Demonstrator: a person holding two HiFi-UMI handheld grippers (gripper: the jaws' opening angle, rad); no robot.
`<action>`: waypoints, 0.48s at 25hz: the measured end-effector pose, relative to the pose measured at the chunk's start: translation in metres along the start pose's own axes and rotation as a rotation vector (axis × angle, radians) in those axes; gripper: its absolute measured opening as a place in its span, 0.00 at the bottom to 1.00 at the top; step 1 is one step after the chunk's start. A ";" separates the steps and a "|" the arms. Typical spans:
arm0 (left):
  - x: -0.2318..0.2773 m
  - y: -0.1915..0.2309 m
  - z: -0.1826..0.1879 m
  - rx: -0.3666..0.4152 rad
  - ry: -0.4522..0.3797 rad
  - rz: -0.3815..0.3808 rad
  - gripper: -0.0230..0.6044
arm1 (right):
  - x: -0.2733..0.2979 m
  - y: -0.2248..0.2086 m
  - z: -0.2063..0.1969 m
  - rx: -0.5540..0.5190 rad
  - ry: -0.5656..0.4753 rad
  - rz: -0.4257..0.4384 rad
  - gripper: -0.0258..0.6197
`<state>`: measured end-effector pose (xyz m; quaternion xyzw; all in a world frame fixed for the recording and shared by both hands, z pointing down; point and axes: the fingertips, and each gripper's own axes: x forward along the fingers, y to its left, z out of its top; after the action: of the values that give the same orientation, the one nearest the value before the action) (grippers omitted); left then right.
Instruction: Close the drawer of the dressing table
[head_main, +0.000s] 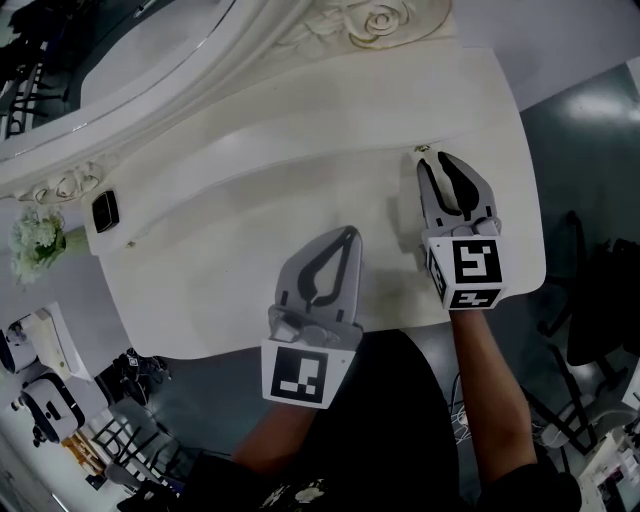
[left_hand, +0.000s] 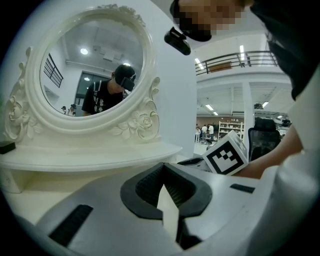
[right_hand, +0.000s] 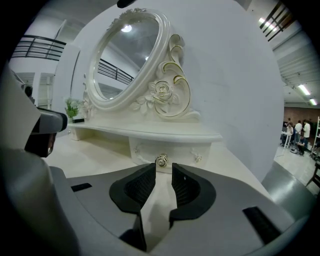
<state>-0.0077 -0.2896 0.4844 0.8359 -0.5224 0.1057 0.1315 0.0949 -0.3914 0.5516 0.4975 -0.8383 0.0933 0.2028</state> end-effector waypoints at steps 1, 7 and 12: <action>-0.003 -0.002 0.001 0.003 -0.004 0.003 0.04 | -0.006 -0.001 -0.003 0.001 0.004 -0.006 0.18; -0.026 -0.016 0.013 0.018 -0.045 0.031 0.04 | -0.053 -0.004 -0.003 -0.024 -0.029 -0.062 0.09; -0.052 -0.026 0.032 0.028 -0.093 0.067 0.04 | -0.098 0.007 0.030 -0.043 -0.133 -0.078 0.04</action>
<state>-0.0057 -0.2455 0.4353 0.8237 -0.5541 0.0783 0.0920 0.1224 -0.3207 0.4826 0.5305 -0.8316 0.0342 0.1607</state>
